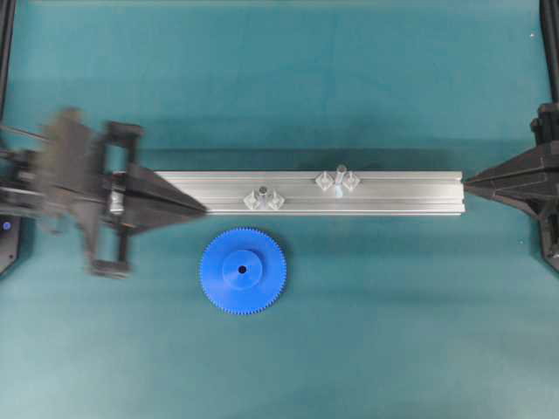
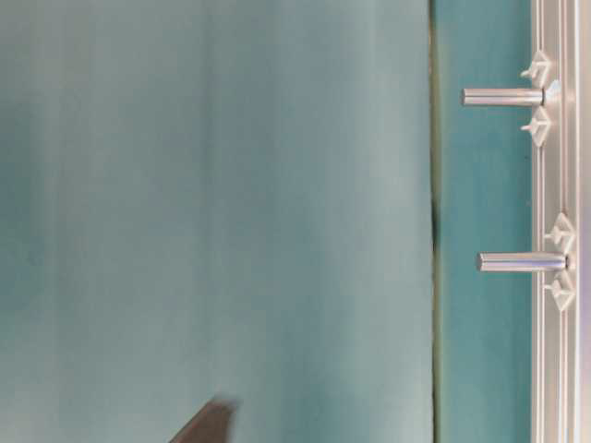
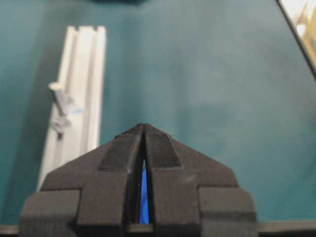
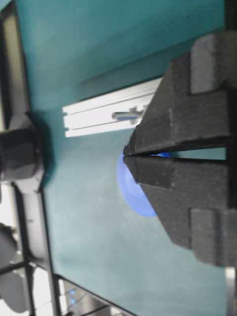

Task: Find the location of the shaft and insert the large gear.
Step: 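Move the left gripper over the blue gear's hub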

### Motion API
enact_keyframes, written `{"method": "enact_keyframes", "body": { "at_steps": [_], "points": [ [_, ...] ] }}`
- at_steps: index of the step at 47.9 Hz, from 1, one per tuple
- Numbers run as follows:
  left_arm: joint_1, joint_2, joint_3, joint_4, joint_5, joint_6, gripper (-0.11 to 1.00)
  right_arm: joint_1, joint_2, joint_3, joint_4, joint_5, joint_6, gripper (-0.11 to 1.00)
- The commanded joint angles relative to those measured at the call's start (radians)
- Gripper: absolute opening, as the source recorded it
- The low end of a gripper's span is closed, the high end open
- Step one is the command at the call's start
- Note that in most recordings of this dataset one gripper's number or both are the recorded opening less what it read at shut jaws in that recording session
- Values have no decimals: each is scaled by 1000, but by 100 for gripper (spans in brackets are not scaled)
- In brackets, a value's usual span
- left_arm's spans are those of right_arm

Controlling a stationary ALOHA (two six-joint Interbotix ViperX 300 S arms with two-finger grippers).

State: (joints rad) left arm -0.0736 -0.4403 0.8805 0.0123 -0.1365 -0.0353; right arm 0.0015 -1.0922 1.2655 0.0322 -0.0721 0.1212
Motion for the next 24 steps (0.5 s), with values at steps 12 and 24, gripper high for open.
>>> {"method": "enact_keyframes", "body": {
  "at_steps": [12,24],
  "points": [
    [-15,204,-184,2,100,-3,1,3,-6,-14,0,2,12,3],
    [-15,245,-229,2,150,-3,1,3,-9,-14,0,9,12,3]
  ]
}}
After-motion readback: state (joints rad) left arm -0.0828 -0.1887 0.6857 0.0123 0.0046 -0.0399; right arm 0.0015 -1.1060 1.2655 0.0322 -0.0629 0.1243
